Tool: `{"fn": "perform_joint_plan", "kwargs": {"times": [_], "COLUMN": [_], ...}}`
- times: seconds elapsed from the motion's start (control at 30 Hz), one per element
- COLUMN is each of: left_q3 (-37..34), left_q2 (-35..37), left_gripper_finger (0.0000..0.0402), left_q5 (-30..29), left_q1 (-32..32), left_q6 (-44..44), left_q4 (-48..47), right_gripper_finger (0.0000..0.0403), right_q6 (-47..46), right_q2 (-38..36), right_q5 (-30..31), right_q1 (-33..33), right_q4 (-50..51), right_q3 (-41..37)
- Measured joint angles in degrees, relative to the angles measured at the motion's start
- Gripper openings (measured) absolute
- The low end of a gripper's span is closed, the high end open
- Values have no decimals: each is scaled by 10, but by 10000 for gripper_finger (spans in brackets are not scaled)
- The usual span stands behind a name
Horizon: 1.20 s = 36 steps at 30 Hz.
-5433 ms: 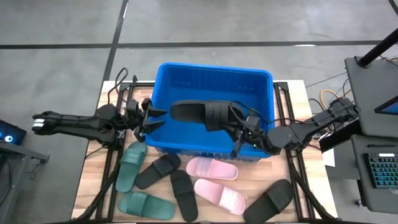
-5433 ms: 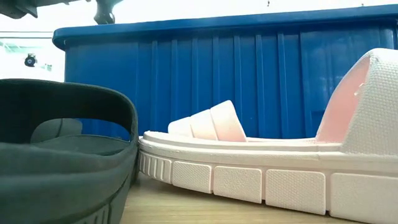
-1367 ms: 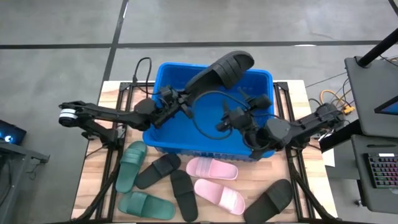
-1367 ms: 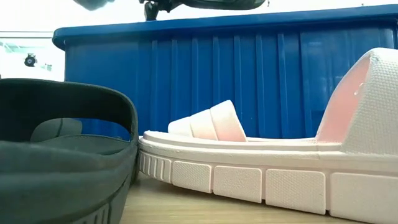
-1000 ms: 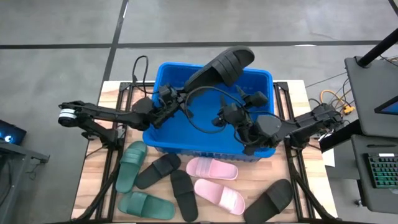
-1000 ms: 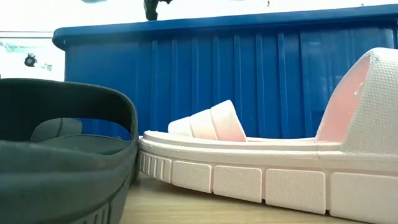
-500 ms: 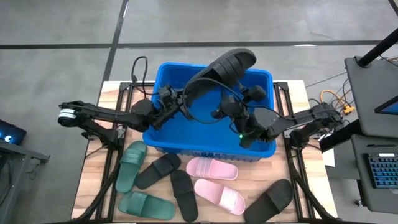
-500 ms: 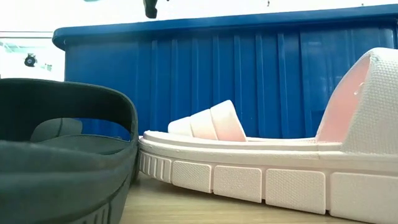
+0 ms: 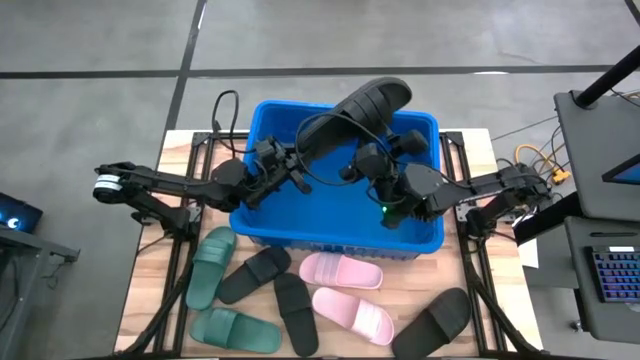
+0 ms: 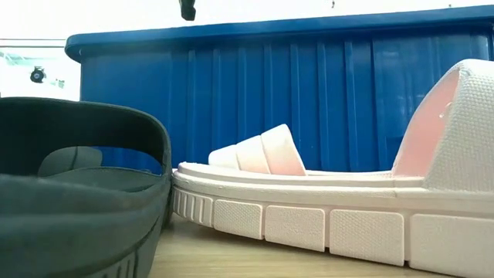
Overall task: Pick and place slides into bin
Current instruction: Put the top right black slide into the blue bin
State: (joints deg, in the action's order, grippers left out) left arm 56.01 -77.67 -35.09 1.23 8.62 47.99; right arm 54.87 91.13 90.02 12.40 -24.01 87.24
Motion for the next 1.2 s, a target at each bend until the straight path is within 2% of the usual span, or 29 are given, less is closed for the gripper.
{"fn": "perform_joint_plan", "kwargs": {"times": [0.43, 0.53, 0.73, 0.97, 1.03, 1.2], "left_q3": [0, 0, 0, 0, -1, -1], "left_q2": [0, 0, 1, 1, 1, 2], "left_gripper_finger": [47, 47, 47, 47, 65, 181], "left_q5": [0, 1, 9, 18, 19, 35], "left_q1": [0, 0, 0, 1, 0, 1], "left_q6": [0, 0, 0, 0, 0, -4], "left_q4": [-5, -5, -5, -5, -5, -5], "right_gripper_finger": [175, 135, 22, 12, 11, 10], "right_q6": [-10, -10, -11, -12, -12, -12], "right_q2": [0, 0, 0, 0, 0, -2], "right_q5": [0, -2, 0, 0, 0, 0], "right_q1": [-11, -12, -13, -13, -13, -13], "right_q4": [-4, -4, -3, -3, -3, -2], "right_q3": [0, 0, 0, 0, 0, 0]}}
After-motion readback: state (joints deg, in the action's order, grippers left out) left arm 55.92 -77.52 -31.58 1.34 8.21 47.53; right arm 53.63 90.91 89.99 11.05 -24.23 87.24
